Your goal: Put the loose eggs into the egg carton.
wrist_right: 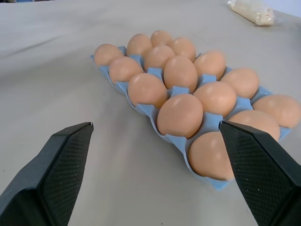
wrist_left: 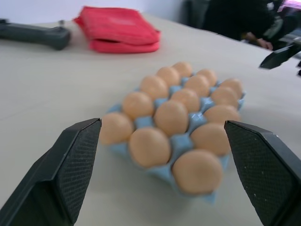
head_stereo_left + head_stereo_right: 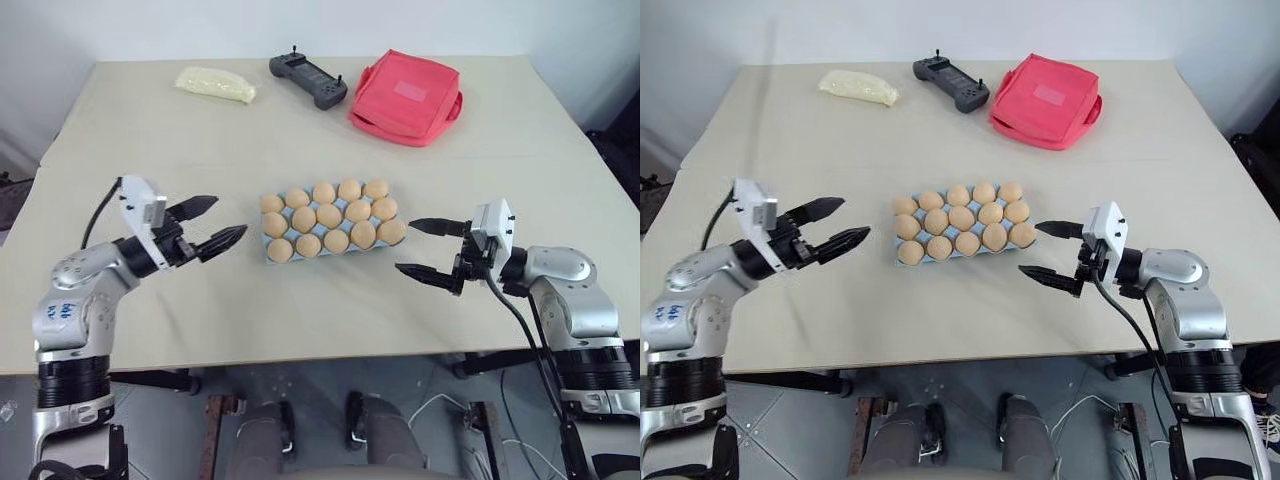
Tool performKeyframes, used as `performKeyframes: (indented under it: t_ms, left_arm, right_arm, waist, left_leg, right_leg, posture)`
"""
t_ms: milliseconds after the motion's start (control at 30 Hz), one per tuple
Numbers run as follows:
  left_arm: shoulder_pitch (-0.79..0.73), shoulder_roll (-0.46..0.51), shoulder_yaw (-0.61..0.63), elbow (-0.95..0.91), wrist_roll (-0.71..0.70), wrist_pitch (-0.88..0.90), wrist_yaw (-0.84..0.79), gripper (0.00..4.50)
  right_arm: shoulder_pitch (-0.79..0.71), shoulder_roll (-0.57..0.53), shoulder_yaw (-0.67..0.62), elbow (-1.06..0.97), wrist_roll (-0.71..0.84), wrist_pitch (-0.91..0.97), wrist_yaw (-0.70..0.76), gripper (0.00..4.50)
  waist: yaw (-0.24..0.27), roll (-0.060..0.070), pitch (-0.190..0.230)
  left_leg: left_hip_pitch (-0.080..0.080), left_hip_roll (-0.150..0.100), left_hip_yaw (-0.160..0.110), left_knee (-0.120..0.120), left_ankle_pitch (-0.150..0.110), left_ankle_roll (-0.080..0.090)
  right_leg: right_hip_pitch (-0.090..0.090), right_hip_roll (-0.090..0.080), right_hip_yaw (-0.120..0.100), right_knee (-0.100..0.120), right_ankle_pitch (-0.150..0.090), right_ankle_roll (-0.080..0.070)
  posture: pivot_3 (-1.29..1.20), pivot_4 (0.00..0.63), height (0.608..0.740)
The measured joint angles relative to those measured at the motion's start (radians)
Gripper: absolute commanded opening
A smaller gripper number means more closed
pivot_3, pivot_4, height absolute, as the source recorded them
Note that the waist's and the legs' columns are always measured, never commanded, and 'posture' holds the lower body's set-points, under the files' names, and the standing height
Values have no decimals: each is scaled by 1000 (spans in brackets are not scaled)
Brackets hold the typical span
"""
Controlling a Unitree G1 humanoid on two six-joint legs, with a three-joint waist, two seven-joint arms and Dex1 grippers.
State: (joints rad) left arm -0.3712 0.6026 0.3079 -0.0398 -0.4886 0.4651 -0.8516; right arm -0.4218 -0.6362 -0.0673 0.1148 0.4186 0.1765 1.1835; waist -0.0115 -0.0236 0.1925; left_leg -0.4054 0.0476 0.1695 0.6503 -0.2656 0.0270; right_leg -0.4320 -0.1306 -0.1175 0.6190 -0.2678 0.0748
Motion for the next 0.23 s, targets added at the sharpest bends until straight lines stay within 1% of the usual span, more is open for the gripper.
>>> performKeyframes:
  t_ms: [100, 233]
  left_arm:
    - [46, 2, 53, -26, -14, -29, 11, 4459]
    - [88, 2, 64, -31, -20, -31, 20, 4459]
  right_arm:
    - [-2, 0, -3, 9, 0, 0, 0, 4500]
    - [-8, 0, -3, 11, 0, 0, 0, 4500]
  waist:
    - [1, 0, 0]
    - [2, 0, 0]
  left_leg:
    - [0, 0, 0, -1, -2, 2]
    - [0, 0, 0, -1, -2, 2]
  right_leg:
    - [0, -1, 3, 0, 0, 0]
    - [0, 0, 4, -1, 0, 0]
  posture:
    - [0, 150, 740]
    - [0, 150, 740]
